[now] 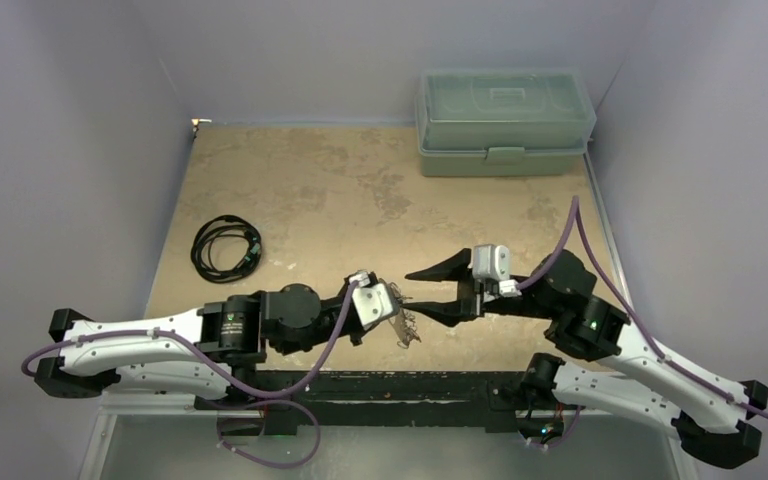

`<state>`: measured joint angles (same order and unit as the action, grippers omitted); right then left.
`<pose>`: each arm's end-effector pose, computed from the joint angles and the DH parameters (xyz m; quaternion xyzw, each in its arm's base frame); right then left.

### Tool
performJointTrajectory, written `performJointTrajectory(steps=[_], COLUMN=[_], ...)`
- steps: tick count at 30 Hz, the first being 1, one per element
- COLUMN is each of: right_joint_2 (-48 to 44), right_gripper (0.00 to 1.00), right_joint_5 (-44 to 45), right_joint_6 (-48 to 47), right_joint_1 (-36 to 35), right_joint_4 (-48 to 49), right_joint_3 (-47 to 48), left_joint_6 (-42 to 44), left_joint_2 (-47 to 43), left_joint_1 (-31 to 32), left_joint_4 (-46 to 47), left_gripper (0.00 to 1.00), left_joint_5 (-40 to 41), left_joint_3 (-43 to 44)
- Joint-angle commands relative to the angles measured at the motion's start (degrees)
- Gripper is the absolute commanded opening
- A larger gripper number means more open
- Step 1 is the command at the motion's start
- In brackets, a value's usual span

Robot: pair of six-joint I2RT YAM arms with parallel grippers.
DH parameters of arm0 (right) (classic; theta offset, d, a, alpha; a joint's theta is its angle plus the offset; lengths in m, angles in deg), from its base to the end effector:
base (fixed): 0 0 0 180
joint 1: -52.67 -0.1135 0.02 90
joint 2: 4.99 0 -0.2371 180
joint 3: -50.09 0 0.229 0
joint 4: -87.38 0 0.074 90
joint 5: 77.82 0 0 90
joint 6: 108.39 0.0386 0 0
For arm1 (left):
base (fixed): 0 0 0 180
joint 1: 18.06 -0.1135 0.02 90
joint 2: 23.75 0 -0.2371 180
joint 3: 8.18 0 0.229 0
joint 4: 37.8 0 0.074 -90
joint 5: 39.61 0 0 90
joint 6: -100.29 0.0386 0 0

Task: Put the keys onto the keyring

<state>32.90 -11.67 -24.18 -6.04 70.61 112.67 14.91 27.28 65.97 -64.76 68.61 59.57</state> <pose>0.0642 0.1356 0.3698 -0.4746 0.4601 0.4503 0.6002 0.0327 -0.1968 0.3440 0.4568 0.6130 -0.3110 0.5647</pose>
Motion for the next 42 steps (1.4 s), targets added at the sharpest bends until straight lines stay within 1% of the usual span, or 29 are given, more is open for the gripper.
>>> performJointTrajectory(steps=[1, 5, 8, 11, 14, 19, 22, 33, 42], right_joint_2=[2.19, 3.47, 4.84, 5.62, 6.89, 10.05, 11.11, 11.16, 13.15], right_gripper=[0.48, 0.47, 0.51, 0.5, 0.46, 0.33, 0.29, 0.28, 0.26], right_joint_5=[-3.56, -4.31, -5.39, -6.91, -6.47, -10.06, -11.08, -14.71, -15.26], right_joint_6=[-4.43, -6.04, -6.01, -5.82, -5.98, -6.0, -5.91, -4.09, -2.97], right_joint_1=[-0.08, -0.12, -0.07, -0.08, -0.08, -0.08, -0.12, -0.17, -0.49], right_joint_4=[-7.62, -10.06, -12.16, -12.36, -12.46, -12.76, -12.57, -8.74, -6.84], right_joint_3=[4.37, 5.18, 6.18, 6.42, 6.92, 7.1, 6.7, 4.67, 3.35], left_joint_6=[-4.18, -3.81, -3.35, -2.82, -2.34, -2.08, -2.17, -1.68, -1.92], left_joint_2=[0.65, 0.68, 0.31, -0.1, -0.34, 0.1, 0.09, -1.28, -1.37], left_joint_1=[-0.03, -0.03, -0.01, -0.01, -0.01, -0.01, -0.01, -0.08, -0.09], left_joint_4=[-16.08, -22.76, -24.81, -25.67, -25.53, -24.18, -23.33, -20.06, -19.6], left_gripper=[0.0, 0.0, 0.0, 0.0, 0.0, 0.0, 0.0, 0.0, 0.0], left_joint_5=[-0.98, -4.26, -5.77, -7.32, -8.89, -9.25, -9.4, -8.55, -8.81], left_joint_3=[8.76, 10.85, 10.64, 10.53, 10.29, 9.18, 8.45, 6.1, 5.48])
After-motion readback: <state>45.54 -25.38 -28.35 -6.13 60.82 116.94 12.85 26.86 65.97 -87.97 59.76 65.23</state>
